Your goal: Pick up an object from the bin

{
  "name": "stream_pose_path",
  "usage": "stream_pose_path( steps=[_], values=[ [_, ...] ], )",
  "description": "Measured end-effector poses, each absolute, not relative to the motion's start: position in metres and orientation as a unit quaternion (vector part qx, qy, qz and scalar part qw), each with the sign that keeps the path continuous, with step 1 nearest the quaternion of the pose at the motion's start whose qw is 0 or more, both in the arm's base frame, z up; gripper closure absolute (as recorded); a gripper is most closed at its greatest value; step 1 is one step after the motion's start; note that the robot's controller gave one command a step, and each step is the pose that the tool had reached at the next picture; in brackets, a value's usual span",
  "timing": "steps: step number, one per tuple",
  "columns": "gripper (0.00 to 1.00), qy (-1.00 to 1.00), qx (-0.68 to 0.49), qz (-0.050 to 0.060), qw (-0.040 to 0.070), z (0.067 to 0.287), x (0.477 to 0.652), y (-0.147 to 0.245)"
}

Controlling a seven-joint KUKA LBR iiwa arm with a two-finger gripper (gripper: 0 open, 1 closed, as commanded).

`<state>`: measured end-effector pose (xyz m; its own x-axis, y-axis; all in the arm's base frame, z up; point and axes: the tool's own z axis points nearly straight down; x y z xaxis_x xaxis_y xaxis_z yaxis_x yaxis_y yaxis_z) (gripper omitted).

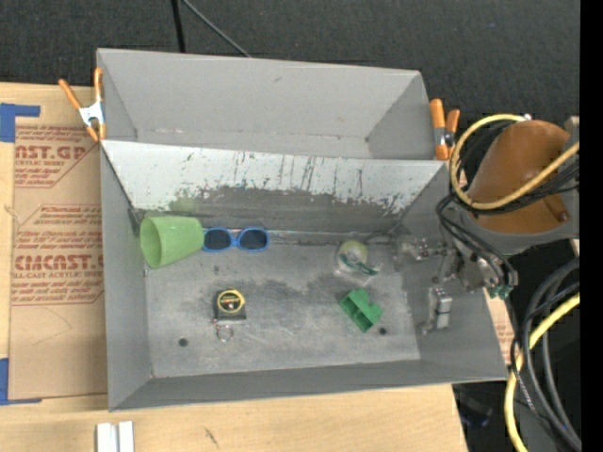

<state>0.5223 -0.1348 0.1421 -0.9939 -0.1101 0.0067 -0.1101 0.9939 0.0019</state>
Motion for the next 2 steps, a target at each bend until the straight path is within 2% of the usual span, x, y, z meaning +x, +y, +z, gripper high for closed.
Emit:
stream_pose_path(
  steps=[1,2],
  values=[
    [0.0,-0.975,0.223,-0.002,0.0,0.0686,0.5451,-0.0849],
    [1.0,-0.975,0.222,0.0,0.0,0.07,0.5454,-0.0868]
  ],
)
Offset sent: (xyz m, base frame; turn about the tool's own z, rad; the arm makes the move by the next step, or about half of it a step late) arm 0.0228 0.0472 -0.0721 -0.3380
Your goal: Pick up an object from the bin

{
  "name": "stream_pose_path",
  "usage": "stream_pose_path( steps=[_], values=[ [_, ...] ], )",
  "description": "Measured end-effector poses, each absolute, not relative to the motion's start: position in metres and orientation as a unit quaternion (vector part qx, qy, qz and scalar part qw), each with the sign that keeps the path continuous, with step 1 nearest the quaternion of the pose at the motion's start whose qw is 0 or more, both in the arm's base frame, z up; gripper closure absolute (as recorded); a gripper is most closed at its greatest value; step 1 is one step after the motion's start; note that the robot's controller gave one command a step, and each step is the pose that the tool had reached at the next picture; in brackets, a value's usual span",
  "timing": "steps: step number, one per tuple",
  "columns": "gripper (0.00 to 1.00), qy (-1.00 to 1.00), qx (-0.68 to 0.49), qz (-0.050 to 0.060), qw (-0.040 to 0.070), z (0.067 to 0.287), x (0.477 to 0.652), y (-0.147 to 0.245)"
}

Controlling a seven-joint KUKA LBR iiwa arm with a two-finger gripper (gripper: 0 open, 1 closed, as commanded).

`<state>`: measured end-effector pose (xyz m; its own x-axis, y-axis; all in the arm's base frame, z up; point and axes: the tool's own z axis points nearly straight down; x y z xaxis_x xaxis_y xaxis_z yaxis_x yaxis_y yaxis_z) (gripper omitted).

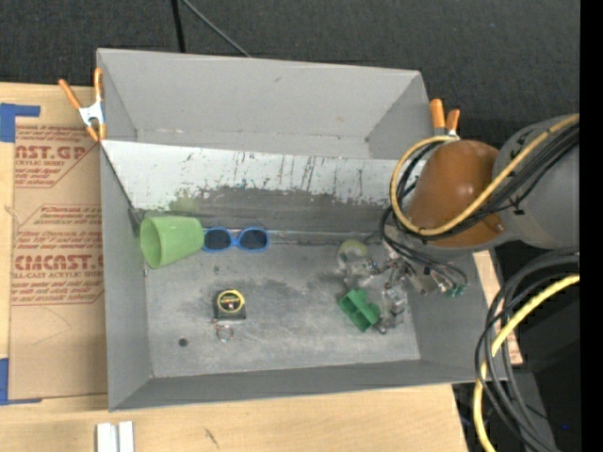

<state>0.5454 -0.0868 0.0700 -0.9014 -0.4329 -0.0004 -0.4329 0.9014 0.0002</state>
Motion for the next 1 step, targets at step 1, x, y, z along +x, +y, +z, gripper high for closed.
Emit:
stream_pose_path(
  steps=[1],
  values=[
    [1.0,0.975,-0.223,-0.001,0.004,0.2113,0.513,-0.054]
  ],
)
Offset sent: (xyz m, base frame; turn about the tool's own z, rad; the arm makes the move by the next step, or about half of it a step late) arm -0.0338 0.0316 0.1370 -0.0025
